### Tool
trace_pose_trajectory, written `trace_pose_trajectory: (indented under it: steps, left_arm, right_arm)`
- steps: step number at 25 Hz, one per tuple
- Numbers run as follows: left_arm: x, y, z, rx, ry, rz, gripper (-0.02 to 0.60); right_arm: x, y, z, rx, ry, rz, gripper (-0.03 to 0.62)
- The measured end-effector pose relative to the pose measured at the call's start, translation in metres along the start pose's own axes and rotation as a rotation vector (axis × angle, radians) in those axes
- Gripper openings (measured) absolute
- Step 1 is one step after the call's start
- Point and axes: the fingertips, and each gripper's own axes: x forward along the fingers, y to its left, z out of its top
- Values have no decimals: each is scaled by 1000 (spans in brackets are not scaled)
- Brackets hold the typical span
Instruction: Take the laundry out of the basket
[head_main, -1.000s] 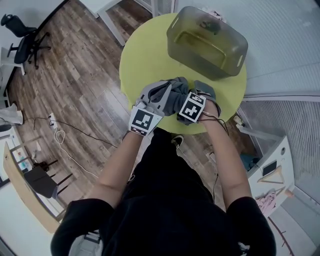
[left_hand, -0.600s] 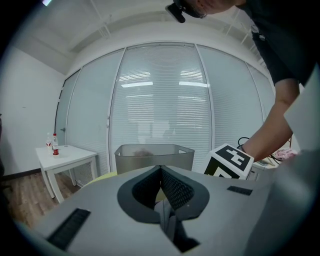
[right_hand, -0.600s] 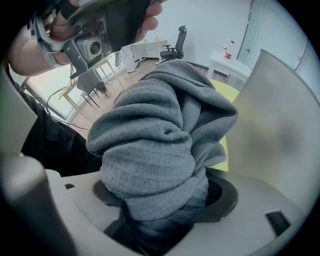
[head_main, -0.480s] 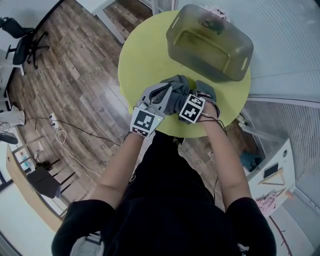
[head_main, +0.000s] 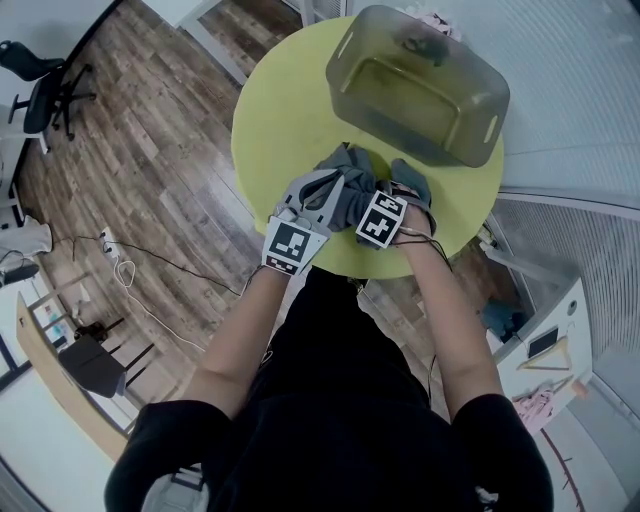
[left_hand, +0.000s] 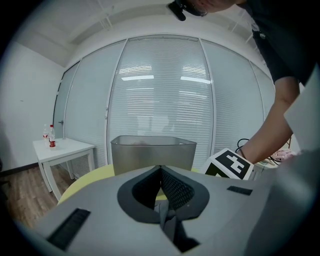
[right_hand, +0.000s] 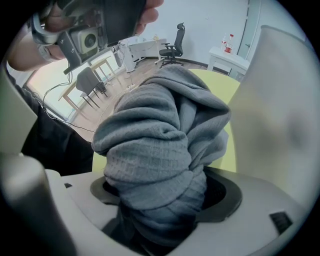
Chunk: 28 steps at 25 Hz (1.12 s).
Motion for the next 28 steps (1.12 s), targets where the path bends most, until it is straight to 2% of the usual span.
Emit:
trace_pose_trajectory:
  steps: [9, 20, 24, 28]
  left_arm:
    - [10, -4, 0, -3, 11, -7, 9]
    - [8, -16, 16, 23, 5, -19, 9]
    - [2, -20, 27, 22, -4, -15, 9]
    - [-6, -26, 35, 10, -14, -19, 9]
  right_arm:
    - [-22, -13, 4, 20, -49, -19, 391]
    - [-62, -3, 6, 34, -118, -36, 390]
    - [-82, 1, 8, 83, -196, -37, 390]
    - [-104, 4, 9, 199, -311, -26, 390]
